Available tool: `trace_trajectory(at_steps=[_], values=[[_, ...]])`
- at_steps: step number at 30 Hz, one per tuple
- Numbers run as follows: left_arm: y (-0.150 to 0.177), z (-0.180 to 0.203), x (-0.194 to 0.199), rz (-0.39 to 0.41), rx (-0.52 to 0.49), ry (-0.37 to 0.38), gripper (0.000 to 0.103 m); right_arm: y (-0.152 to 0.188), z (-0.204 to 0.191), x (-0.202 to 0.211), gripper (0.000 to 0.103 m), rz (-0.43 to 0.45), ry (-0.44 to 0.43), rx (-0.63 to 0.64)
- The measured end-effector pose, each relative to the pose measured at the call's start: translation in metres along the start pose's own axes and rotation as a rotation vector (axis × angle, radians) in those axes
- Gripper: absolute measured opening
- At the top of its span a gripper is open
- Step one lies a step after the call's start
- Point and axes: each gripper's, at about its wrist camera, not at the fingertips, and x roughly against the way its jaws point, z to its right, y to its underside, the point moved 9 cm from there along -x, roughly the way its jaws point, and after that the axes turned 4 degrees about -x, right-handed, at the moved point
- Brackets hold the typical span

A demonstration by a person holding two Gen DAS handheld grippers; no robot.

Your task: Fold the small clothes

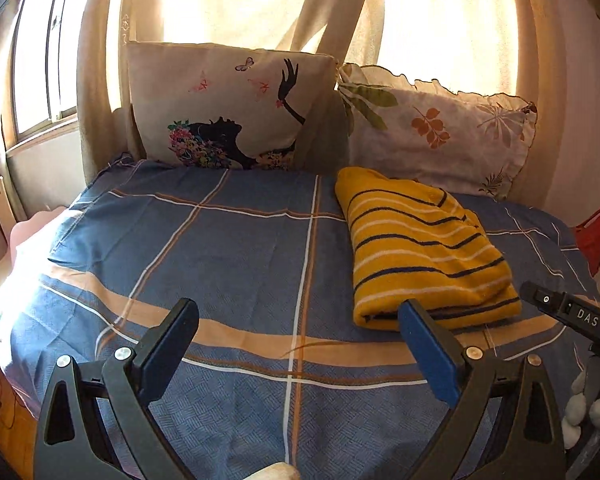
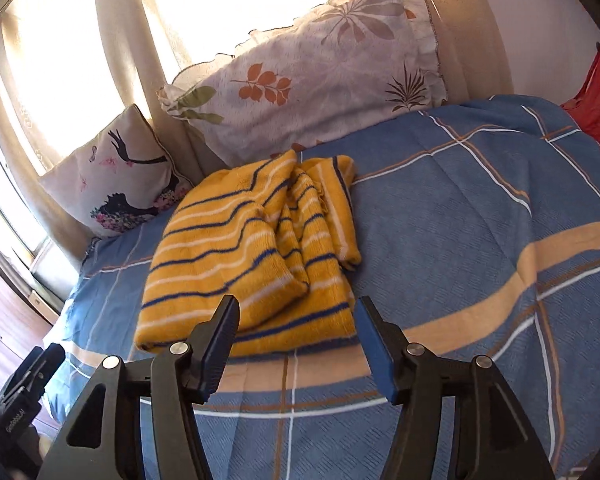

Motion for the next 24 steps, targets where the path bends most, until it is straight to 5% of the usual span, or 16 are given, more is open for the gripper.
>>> trace_trajectory(at_steps=[10, 24], values=[[0.04, 0.036, -0.023, -0.198, -0.011, 0.114, 0.1, 0.017, 0.0, -0.002, 0.068, -0.022, 0.104, 0.097], [0.045, 0.038, -0.032, -0.219, -0.043, 0.083, 0.1, 0.023, 0.003, -0.007, 0.071, -0.042, 0.143, 0.129]])
